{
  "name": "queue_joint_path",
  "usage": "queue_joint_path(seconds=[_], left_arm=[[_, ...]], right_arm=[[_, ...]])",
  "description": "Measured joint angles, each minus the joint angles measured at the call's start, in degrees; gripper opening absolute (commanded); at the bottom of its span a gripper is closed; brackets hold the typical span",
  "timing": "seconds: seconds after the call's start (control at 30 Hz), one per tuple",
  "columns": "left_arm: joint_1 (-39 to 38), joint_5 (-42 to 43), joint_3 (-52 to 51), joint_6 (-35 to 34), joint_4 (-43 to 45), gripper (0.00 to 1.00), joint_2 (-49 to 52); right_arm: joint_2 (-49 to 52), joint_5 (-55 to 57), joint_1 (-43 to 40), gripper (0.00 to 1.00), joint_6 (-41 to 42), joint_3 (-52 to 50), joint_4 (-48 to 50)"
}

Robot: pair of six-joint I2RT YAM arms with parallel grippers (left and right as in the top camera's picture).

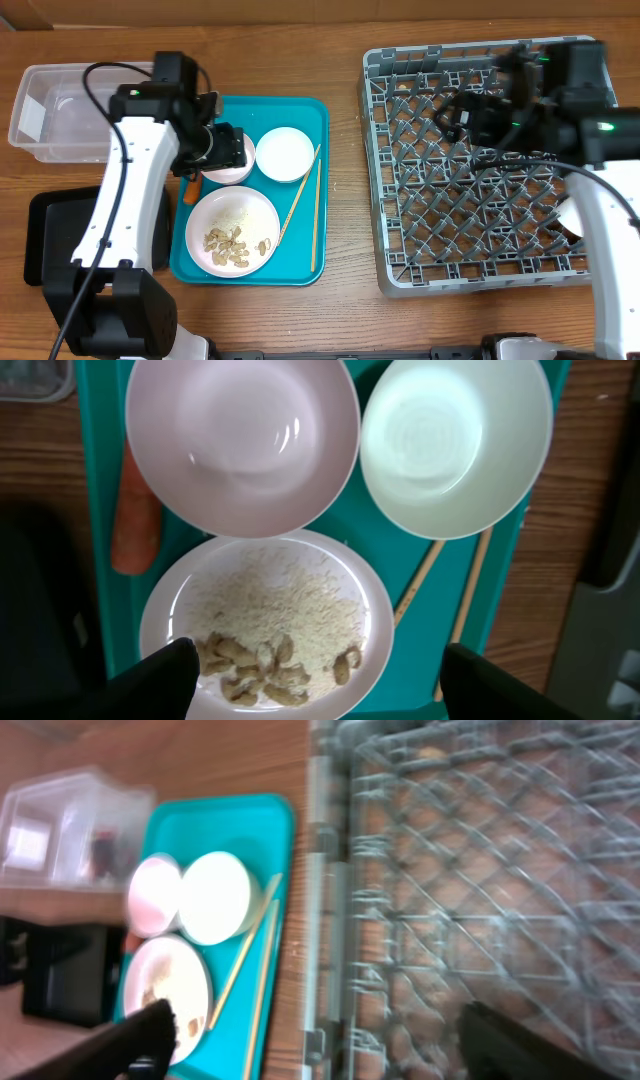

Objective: Sort waste into correct bins and load items into the dishwasher
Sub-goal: 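Grasp the white bowl on the teal tray with the right gripper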

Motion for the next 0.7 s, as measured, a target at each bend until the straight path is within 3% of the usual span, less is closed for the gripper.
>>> queue_joint_path(seconds=[0.27,0.47,0.6,0.7], left_arm=[[4.31,-9.40,0.00,-5.27,-3.21,0.81,0.00],[9.09,-10.12,0.00,-6.05,-3.26,0.82,0.00],[9.07,-10.10,0.02,-6.47,-3.26,0.82,0.00],[9.07,-10.10,0.00,-7.04,-3.23,0.82,0.00]], right_arm=[[16.96,9.68,21.03,0.81,4.46,0.00,14.91],[25.57,16.20,26.40,0.55,8.55,0.00,21.24],[30.75,18.56,28.59,0.52,12.00,0.00,23.91],[34.10,19.26,29.86,0.41,13.99,0.00,25.22]])
